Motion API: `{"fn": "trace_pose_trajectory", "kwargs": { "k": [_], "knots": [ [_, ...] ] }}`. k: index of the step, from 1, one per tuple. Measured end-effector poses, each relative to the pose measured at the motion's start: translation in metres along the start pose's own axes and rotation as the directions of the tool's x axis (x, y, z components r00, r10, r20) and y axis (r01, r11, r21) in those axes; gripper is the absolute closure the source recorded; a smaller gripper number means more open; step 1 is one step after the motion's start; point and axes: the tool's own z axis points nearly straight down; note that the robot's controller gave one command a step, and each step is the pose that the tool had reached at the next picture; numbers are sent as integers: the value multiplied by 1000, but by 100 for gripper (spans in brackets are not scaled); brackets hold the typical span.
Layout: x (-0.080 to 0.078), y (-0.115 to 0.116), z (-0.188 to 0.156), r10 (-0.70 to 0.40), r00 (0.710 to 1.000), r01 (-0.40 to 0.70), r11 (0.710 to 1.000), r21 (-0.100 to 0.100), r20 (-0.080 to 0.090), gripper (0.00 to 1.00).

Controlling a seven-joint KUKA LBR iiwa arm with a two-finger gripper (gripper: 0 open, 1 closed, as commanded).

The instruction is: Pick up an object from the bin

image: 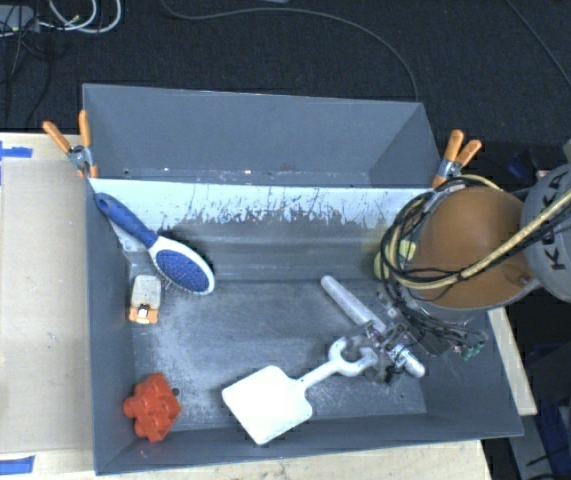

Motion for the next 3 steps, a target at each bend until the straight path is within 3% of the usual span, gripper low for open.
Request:
{"fn": "trace_pose_trajectory", "kwargs": {
  "k": [1, 2, 3],
  "knots": [
    [10, -14, -19, -281, 960, 281, 960, 7, 4, 100],
    [29, -38, -26, -404, 915, 404, 915, 1, 3, 100],
    [29, -35, -77, -325, 946, 325, 946, 0, 2, 100]
  ]
}}
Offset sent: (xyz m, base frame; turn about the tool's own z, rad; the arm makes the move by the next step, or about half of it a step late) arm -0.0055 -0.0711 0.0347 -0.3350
